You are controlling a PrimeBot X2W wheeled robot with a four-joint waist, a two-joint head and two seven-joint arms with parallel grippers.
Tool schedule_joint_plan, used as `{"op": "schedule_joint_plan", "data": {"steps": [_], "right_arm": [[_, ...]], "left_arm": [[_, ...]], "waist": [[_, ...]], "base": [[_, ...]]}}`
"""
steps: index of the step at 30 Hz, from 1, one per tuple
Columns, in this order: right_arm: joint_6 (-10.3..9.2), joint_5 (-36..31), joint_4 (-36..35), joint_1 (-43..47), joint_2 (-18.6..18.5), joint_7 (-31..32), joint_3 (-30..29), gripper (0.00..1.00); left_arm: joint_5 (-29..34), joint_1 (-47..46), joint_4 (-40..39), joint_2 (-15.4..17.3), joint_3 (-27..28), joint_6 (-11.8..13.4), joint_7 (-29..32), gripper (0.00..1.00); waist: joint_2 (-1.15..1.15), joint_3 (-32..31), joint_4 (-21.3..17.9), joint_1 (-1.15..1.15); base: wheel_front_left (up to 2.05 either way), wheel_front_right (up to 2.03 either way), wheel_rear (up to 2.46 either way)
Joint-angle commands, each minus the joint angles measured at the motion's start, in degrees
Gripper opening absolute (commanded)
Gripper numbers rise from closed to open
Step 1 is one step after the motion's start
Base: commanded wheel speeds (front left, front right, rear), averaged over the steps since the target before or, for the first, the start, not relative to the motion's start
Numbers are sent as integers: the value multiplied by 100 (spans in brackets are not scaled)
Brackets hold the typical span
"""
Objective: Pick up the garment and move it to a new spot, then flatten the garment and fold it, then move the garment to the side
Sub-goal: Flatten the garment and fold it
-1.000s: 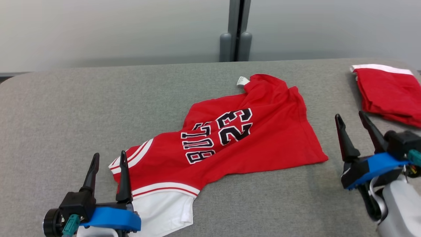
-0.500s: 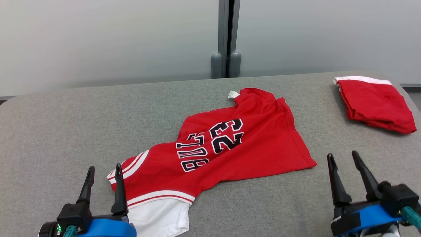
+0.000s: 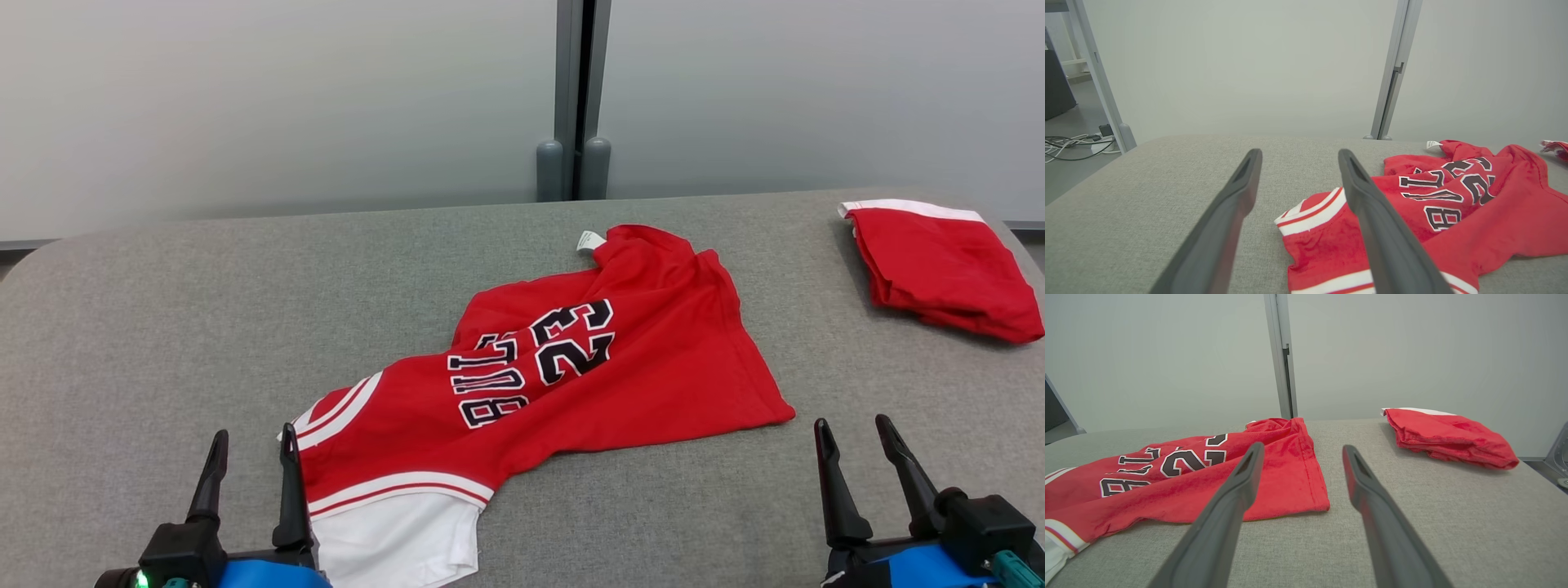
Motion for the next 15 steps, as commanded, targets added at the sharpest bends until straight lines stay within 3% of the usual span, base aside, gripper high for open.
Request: {"op": "schedule_joint_plan", "data": {"steps": [1, 15], "right_arm": [[1, -37, 21, 49, 14, -18, -11, 100], [1, -2, 425, -9, -22, -18, -134, 100]], "left_arm": [[42, 36, -23, 0, -27, 16, -15, 100], [133, 104, 173, 5, -121, -142, -15, 100]], "waist": [[1, 4, 12, 0], [1, -26, 128, 0]], "base": [[0, 0, 0], [0, 0, 0]]}}
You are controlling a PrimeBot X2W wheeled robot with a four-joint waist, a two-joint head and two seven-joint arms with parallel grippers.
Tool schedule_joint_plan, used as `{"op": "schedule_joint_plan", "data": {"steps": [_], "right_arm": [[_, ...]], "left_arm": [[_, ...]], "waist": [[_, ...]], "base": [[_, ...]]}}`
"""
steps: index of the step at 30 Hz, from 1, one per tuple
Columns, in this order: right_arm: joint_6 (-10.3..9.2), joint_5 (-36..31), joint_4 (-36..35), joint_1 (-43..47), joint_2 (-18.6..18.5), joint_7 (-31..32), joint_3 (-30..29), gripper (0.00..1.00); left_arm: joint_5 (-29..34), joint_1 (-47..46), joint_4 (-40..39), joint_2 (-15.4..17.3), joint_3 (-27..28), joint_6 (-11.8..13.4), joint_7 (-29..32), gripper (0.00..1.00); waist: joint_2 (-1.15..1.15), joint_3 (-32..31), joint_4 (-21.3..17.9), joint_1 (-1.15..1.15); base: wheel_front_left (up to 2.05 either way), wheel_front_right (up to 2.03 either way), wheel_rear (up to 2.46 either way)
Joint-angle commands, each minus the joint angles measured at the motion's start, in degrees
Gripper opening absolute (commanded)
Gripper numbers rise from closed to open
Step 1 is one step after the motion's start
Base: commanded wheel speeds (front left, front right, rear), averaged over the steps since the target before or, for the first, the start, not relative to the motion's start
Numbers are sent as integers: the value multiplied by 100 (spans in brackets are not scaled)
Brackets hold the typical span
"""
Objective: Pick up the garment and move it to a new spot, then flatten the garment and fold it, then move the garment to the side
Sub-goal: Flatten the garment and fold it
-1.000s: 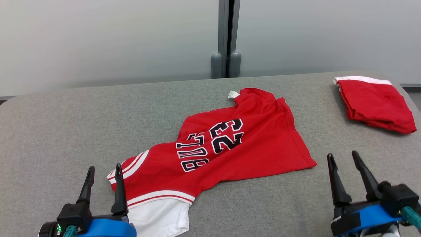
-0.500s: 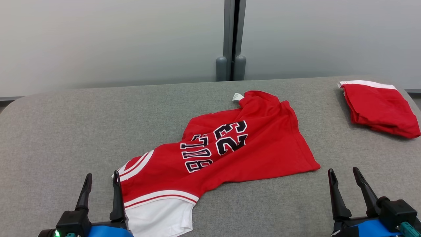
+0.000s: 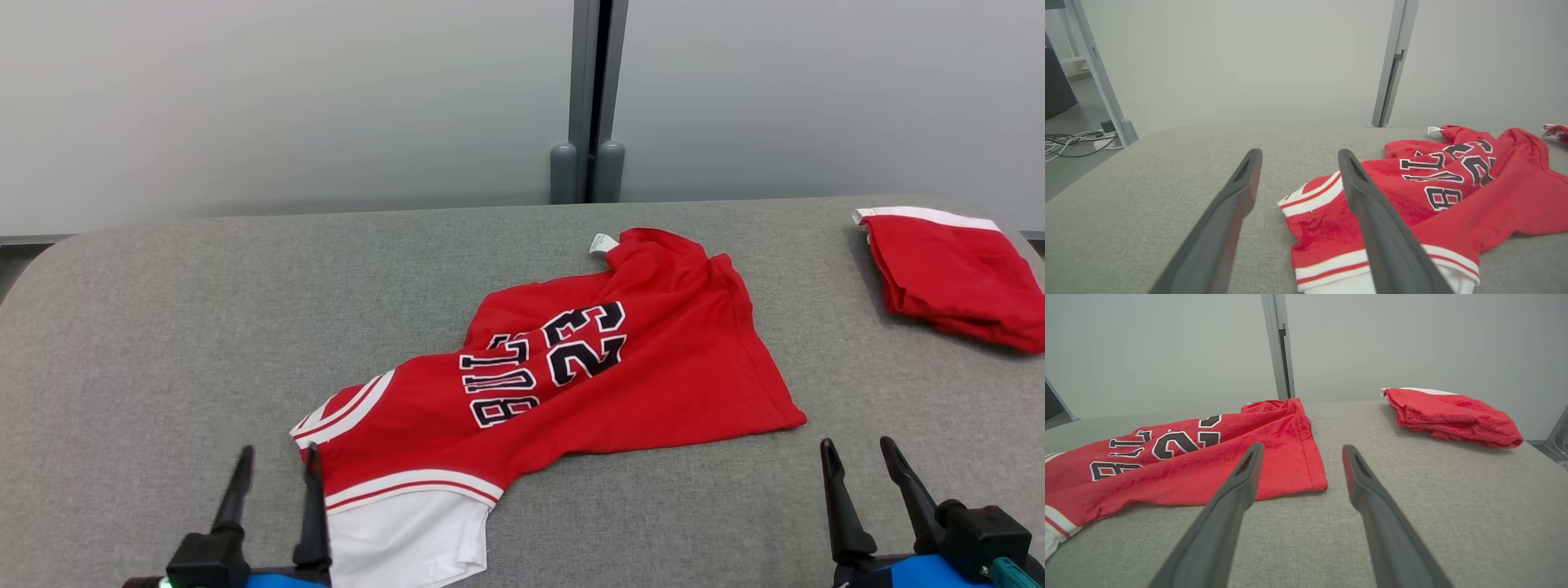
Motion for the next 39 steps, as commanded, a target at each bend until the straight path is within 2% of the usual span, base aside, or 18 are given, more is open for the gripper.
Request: {"op": "schedule_joint_plan", "data": {"steps": [1, 12, 18, 30, 39], "right_arm": [[1, -1, 80, -12, -34, -18, -39, 100], [1, 60, 609, 16, -59, -18, -143, 100], [1, 105, 761, 32, -56, -18, -114, 100], [1, 213, 986, -30, -111, -18, -45, 100], [1, 268, 1080, -106, -151, -18, -21, 100]], "left_arm": [[-3, 67, 62, 3, -34, -40, -15, 100], [-74, 386, 921, 69, -427, -239, 7, 100], [-313, 429, 1265, 180, -733, -312, 425, 100], [-1162, 347, 1212, 350, -1312, -346, 1345, 100], [-1423, 145, 1263, 469, -1604, -347, 1459, 100]], "waist": [[0, 6, 13, 0], [0, -57, 126, 0], [0, -103, 151, 0], [0, -77, 132, 0], [0, -4, 97, 0]], "base": [[0, 0, 0], [0, 0, 0], [0, 0, 0], [0, 0, 0], [0, 0, 0]]}}
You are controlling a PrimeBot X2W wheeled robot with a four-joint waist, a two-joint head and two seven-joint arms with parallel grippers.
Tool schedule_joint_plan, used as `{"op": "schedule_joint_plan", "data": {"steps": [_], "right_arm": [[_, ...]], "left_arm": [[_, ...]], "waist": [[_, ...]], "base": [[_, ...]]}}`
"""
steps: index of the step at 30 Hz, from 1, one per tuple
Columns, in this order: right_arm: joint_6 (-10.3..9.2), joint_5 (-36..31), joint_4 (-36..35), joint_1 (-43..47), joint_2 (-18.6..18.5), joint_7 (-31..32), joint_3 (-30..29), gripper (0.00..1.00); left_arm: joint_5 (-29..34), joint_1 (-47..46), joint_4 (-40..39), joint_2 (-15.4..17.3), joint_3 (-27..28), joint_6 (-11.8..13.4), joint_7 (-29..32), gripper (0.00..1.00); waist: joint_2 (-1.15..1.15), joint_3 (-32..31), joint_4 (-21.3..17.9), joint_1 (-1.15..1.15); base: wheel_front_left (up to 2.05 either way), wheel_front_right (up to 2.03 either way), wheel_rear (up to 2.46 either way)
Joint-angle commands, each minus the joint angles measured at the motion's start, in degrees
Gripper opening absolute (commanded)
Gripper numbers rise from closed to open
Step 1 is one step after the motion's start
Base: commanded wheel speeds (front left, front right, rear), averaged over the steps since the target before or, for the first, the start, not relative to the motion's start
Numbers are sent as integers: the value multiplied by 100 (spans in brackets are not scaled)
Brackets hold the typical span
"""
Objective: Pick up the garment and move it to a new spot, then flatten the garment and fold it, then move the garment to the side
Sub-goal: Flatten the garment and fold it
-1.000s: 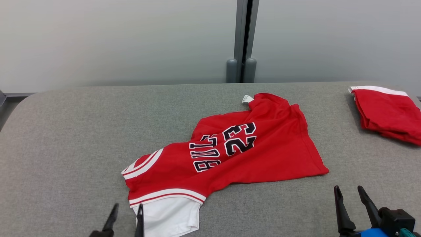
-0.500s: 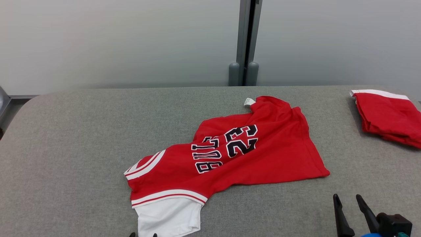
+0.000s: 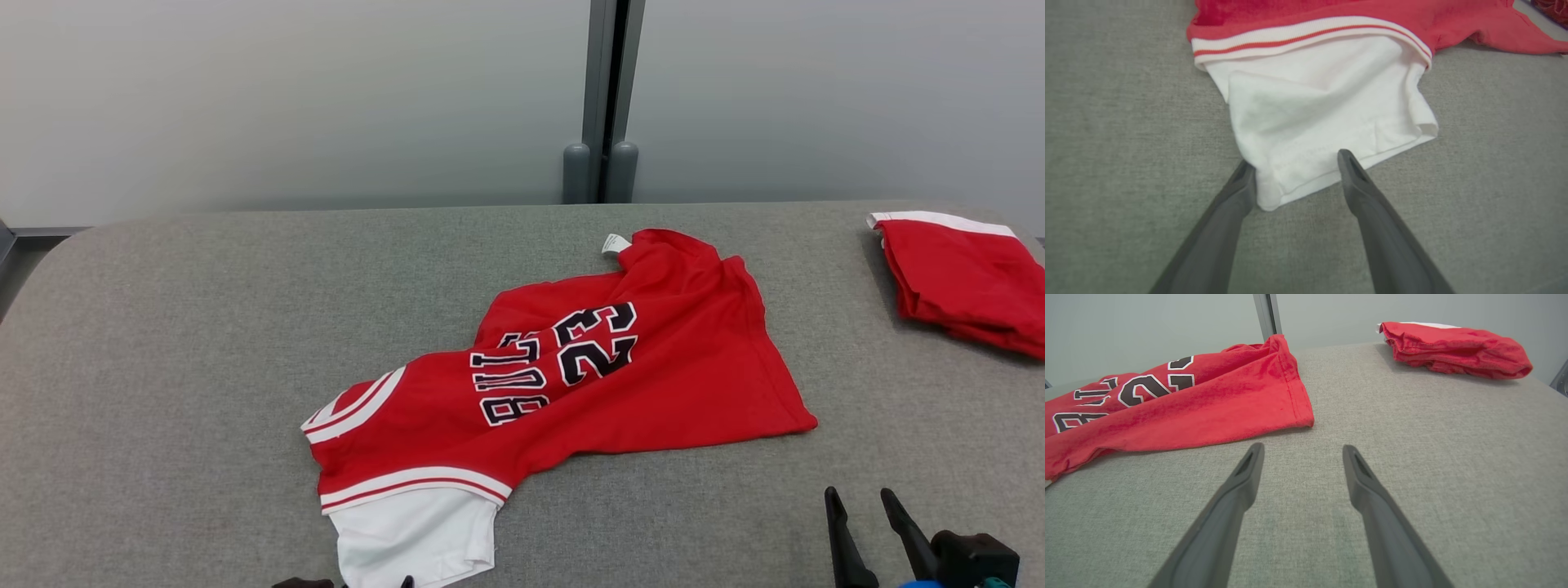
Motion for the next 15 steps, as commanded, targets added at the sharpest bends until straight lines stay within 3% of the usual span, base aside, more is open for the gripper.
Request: {"op": "schedule_joint_plan", "data": {"steps": [1, 7, 9, 15], "right_arm": [[1, 23, 18, -76, -33, -18, 14, 100], [1, 80, 65, -133, -63, -18, 56, 100], [1, 94, 66, -144, -63, -18, 61, 100], [2, 138, 99, -264, -101, -18, 18, 100]], "left_arm": [[-28, -109, 31, 29, -23, -43, -32, 100], [-101, -318, 221, 3, -140, -43, -79, 100], [-136, -364, 279, 17, -197, -44, -71, 0], [-176, -493, 348, 39, -246, -44, -291, 0]], "waist": [[0, 7, -1, 0], [0, 74, -27, 0], [0, 104, -30, 0], [0, 181, 16, 0]], "base": [[0, 0, 0], [0, 0, 0], [0, 0, 0], [0, 0, 0]]}}
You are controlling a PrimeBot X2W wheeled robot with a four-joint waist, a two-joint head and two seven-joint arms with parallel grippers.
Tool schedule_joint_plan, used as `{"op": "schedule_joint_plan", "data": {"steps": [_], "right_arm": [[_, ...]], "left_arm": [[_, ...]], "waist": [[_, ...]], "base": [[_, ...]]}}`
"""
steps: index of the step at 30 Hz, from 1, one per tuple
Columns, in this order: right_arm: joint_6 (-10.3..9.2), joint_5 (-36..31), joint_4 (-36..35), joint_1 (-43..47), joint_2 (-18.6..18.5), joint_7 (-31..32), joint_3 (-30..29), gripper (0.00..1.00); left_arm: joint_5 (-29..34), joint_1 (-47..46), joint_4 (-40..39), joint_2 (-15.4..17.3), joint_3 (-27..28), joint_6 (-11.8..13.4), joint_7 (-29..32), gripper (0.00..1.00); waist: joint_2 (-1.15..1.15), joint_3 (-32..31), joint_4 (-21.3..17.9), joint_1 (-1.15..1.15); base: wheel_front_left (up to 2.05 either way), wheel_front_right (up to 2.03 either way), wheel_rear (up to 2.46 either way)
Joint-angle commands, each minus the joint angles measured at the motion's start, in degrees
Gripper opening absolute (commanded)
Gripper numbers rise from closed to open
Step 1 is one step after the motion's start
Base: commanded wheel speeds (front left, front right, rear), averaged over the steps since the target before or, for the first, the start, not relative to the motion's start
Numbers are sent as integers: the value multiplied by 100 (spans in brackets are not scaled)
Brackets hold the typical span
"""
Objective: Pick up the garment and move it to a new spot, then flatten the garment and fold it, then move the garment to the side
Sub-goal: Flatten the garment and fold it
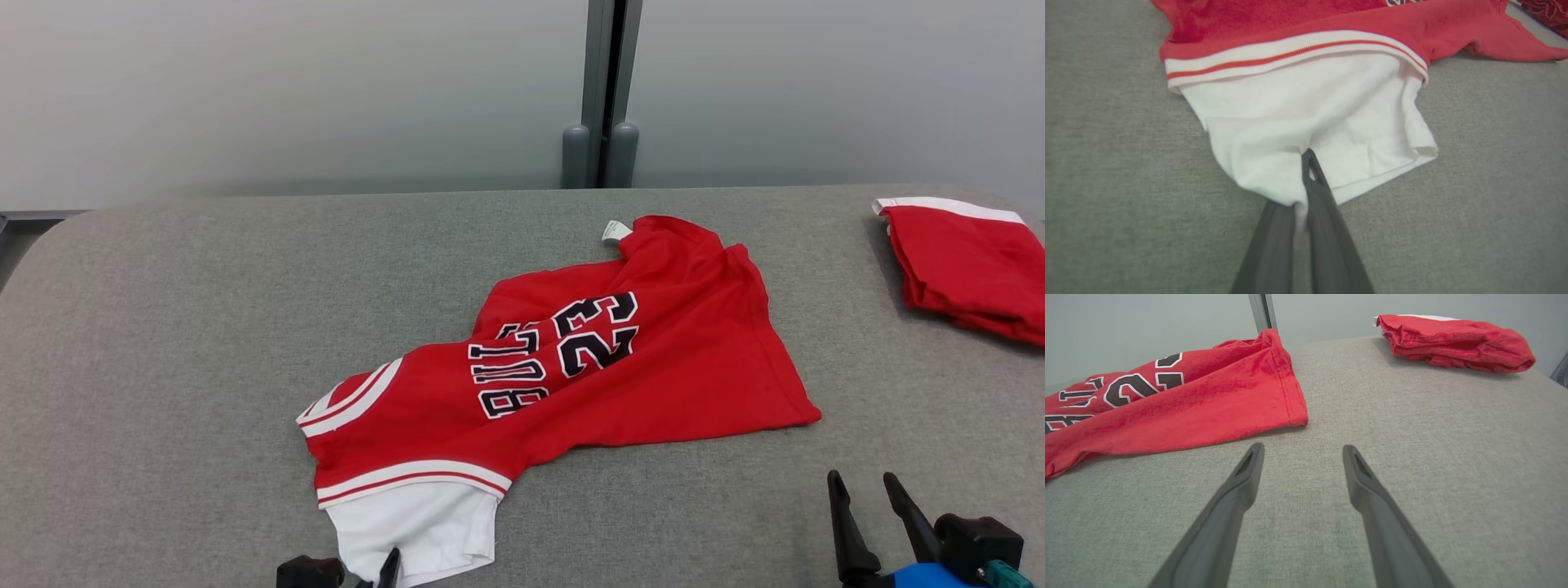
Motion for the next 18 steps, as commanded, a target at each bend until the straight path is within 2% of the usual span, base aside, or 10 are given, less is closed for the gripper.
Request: {"op": "schedule_joint_plan", "data": {"steps": [1, 9, 18], "right_arm": [[2, 7, -4, -107, -35, -18, 0, 100], [2, 92, 233, -705, -357, -18, 117, 100], [3, 309, 1233, -1471, -723, 72, 455, 100]], "left_arm": [[-31, -92, 10, 29, 7, -44, -47, 0], [-1, -254, -55, 21, -63, -12, -172, 0], [37, -433, -90, -70, -213, -11, -263, 0]], "waist": [[0, 15, 23, 0], [0, 203, 153, 0], [0, 434, 391, 0]], "base": [[0, 0, 0], [0, 0, 0], [0, 0, 0]]}}
